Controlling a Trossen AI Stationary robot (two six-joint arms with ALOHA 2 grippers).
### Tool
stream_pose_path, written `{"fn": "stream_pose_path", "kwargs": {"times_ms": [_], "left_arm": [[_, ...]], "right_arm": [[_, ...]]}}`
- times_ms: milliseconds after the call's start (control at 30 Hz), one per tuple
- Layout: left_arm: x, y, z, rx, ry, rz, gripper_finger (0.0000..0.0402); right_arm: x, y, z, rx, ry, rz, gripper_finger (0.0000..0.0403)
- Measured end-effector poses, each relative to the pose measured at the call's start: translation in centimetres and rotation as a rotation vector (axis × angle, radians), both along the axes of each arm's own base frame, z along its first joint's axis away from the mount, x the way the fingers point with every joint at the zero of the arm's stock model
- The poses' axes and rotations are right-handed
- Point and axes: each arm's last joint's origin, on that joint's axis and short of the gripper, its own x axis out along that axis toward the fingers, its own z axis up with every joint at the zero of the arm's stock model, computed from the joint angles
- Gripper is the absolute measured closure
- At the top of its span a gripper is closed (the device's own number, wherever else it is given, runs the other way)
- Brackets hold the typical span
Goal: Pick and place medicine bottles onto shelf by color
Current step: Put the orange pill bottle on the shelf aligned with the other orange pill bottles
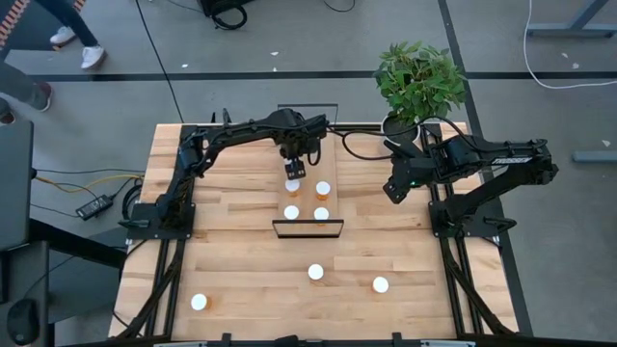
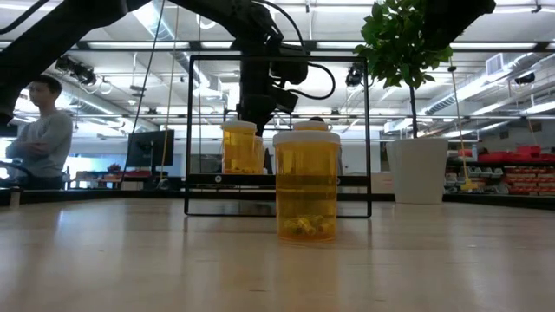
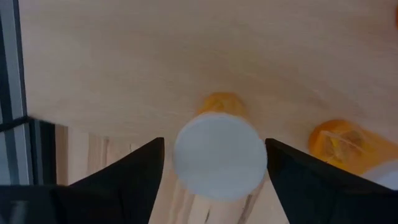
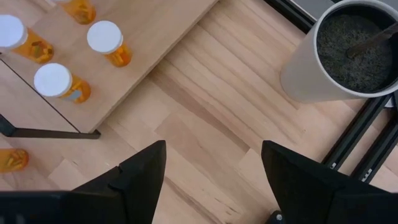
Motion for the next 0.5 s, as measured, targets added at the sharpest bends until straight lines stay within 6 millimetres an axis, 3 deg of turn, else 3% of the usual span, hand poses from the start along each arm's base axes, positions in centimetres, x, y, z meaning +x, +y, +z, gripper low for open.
{"fn": "stream_pose_path", "kwargs": {"times_ms": [200, 500], "left_arm": [[0.1, 0.0, 1.3, 0.008, -0.023, 0.015, 0.0118], [0.0, -0.4, 4.9, 0.005, -0.060, 0.033, 0.0117]], "right_arm": [[0.1, 0.0, 0.0, 0.002, -0.014, 0.000, 0.0132], [0.7, 0.1, 0.2, 0.025, -0.072, 0.012, 0.0132]]}}
